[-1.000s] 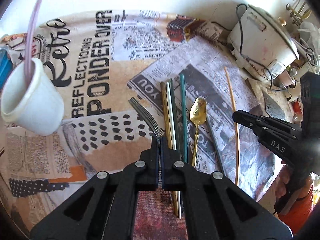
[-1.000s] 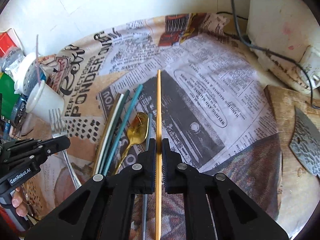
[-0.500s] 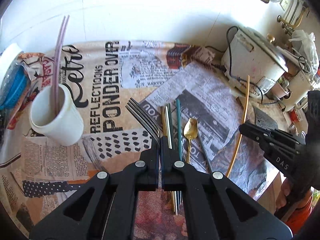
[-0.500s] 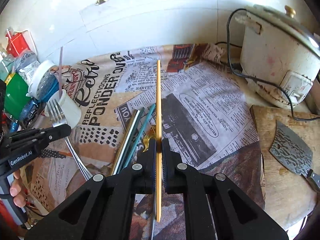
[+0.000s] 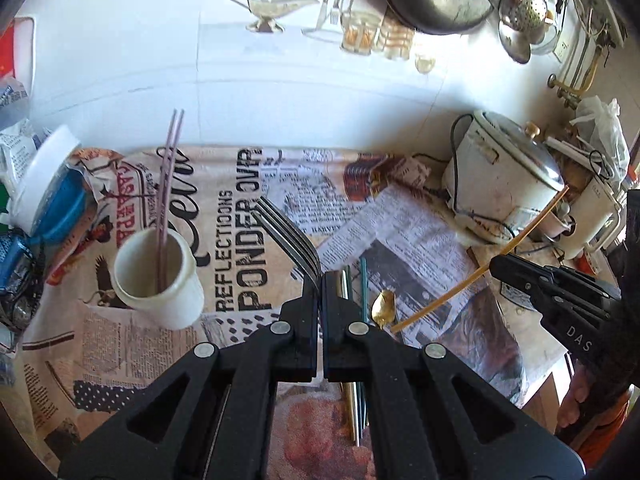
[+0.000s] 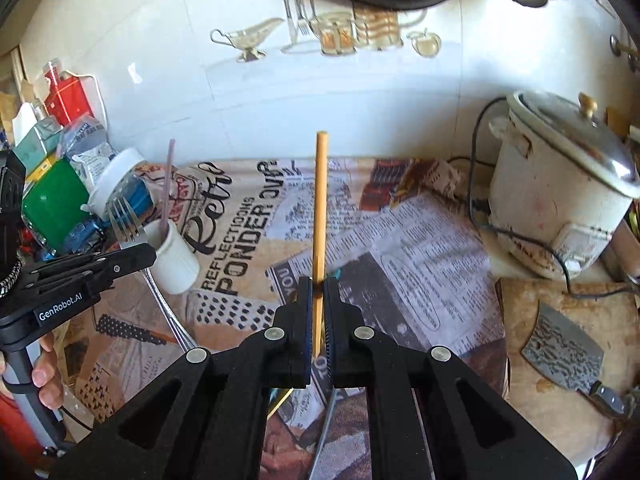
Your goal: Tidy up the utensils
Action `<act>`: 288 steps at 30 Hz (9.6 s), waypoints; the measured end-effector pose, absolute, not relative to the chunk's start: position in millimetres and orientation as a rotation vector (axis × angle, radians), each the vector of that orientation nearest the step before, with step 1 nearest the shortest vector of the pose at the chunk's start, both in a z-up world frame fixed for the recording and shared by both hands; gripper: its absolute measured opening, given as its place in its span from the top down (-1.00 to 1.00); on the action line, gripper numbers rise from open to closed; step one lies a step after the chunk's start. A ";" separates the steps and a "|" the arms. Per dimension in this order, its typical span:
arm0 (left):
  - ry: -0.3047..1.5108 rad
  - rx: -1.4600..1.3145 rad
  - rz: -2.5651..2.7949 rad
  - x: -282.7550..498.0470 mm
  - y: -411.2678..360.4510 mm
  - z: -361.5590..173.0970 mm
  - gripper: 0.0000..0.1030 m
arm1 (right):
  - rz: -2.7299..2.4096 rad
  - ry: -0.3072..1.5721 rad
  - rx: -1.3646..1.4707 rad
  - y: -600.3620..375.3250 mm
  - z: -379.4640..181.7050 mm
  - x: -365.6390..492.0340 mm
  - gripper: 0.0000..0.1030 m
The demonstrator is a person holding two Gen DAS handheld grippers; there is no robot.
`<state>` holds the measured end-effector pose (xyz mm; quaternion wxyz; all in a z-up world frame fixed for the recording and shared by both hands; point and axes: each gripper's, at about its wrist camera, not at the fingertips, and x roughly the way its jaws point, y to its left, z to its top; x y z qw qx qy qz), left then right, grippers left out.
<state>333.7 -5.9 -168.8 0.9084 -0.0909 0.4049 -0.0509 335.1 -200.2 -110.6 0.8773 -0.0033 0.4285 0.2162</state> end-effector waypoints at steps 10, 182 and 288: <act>0.739 -0.195 -0.050 327.6 33.3 -131.4 1.00 | 0.525 0.792 -0.029 -158.9 -70.0 339.8 0.91; 1.267 -0.132 -0.284 421.4 -60.3 -331.1 0.76 | 0.410 1.374 0.038 -197.8 -268.1 373.5 0.82; 0.781 -0.206 -0.172 320.8 14.4 -155.4 0.91 | 0.471 0.962 0.108 -153.8 -116.8 322.7 0.89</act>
